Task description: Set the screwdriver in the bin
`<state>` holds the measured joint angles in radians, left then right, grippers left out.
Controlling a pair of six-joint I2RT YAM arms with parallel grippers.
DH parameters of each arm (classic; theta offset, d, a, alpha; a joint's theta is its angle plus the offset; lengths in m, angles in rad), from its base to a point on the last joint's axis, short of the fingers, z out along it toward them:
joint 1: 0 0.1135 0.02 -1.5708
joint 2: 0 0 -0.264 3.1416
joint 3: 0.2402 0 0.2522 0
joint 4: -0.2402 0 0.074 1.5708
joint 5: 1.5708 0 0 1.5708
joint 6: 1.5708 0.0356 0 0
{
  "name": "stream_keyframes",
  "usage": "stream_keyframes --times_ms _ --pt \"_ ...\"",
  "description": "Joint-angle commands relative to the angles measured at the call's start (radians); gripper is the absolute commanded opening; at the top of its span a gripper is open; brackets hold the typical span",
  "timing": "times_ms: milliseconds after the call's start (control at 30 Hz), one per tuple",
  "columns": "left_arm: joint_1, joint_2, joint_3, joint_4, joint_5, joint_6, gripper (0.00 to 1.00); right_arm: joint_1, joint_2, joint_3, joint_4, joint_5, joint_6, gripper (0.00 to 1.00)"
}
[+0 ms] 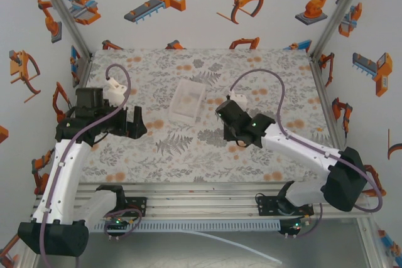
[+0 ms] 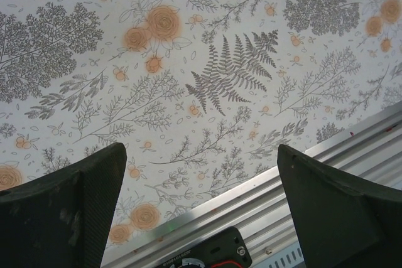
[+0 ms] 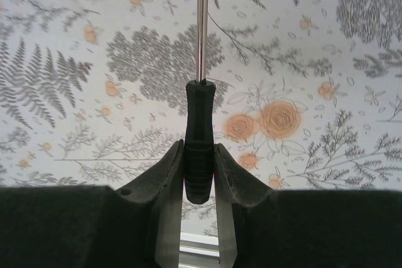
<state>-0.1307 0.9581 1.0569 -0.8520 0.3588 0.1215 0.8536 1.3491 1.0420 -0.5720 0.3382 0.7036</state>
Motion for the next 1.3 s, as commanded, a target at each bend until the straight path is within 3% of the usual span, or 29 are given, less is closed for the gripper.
stream_keyframes --times_ms 0,767,1267 --pt "-0.006 -0.015 -0.017 -0.022 0.029 0.035 0.97 0.005 0.063 0.111 -0.029 0.007 -0.077 0.23" --pt "-0.02 -0.067 -0.031 0.001 0.051 0.02 0.97 0.005 0.656 0.808 -0.032 -0.125 -0.19 0.23" --pt "-0.026 -0.097 -0.029 0.008 0.069 0.021 0.97 -0.006 0.847 0.964 -0.078 -0.058 -0.179 0.23"
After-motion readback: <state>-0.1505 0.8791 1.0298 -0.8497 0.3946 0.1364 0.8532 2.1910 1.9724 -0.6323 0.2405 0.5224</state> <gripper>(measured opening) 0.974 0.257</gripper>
